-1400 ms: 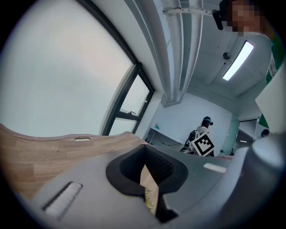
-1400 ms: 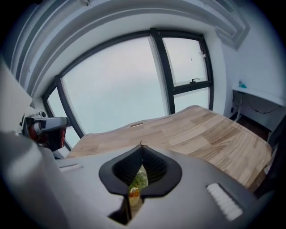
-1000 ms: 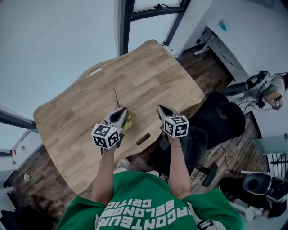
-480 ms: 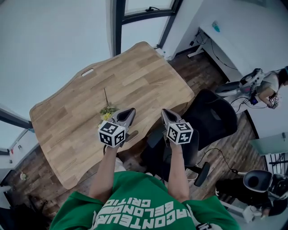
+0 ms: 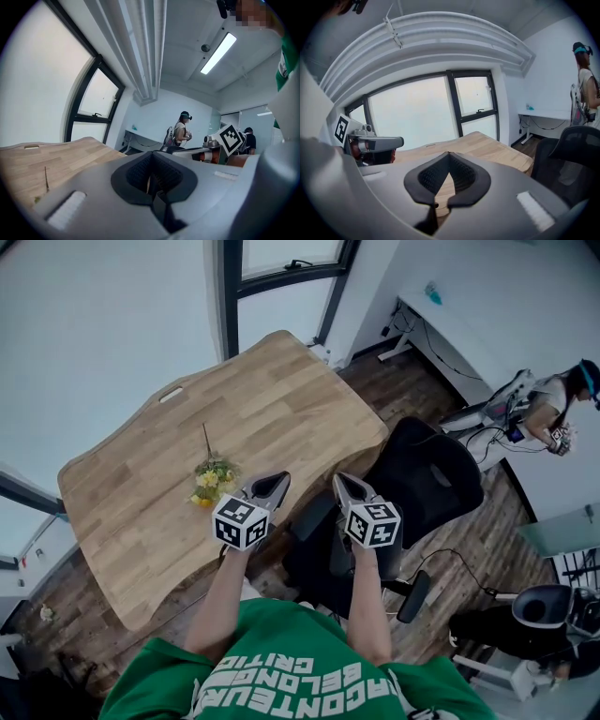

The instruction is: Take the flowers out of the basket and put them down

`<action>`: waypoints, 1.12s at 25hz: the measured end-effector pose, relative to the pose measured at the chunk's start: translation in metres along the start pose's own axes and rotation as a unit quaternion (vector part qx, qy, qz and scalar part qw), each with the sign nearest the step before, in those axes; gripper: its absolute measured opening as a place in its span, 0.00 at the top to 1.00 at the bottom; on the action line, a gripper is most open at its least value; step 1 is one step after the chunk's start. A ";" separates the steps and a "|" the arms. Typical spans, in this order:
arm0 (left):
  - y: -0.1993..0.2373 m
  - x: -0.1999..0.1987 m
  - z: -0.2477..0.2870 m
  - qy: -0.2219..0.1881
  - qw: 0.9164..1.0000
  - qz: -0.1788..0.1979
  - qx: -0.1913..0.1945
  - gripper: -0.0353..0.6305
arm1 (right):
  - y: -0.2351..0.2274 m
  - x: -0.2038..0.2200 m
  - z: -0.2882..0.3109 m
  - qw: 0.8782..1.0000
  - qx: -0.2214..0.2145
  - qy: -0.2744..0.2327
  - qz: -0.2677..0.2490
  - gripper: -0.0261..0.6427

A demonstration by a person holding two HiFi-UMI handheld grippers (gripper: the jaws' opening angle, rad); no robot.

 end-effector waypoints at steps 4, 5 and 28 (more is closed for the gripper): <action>-0.019 0.004 0.001 0.000 1.000 0.003 0.003 0.92 | -0.004 0.005 -0.018 1.000 0.001 -0.003 0.002 0.95; -0.022 0.004 0.001 0.000 1.000 0.003 0.002 0.92 | -0.005 0.005 -0.021 1.000 0.000 -0.004 0.002 0.95; -0.056 0.017 -0.009 0.001 1.000 0.017 -0.005 0.92 | 0.000 0.016 -0.059 0.999 -0.020 -0.021 -0.017 0.95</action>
Point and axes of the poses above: the fingertips, and each gripper's own axes: z forward along the fingers, y to its left, x out of its underside, the point moved 3 cm from there along -z, backward along the fingers, and after that the axes turned 8 degrees about x, right-handed, at the moved point
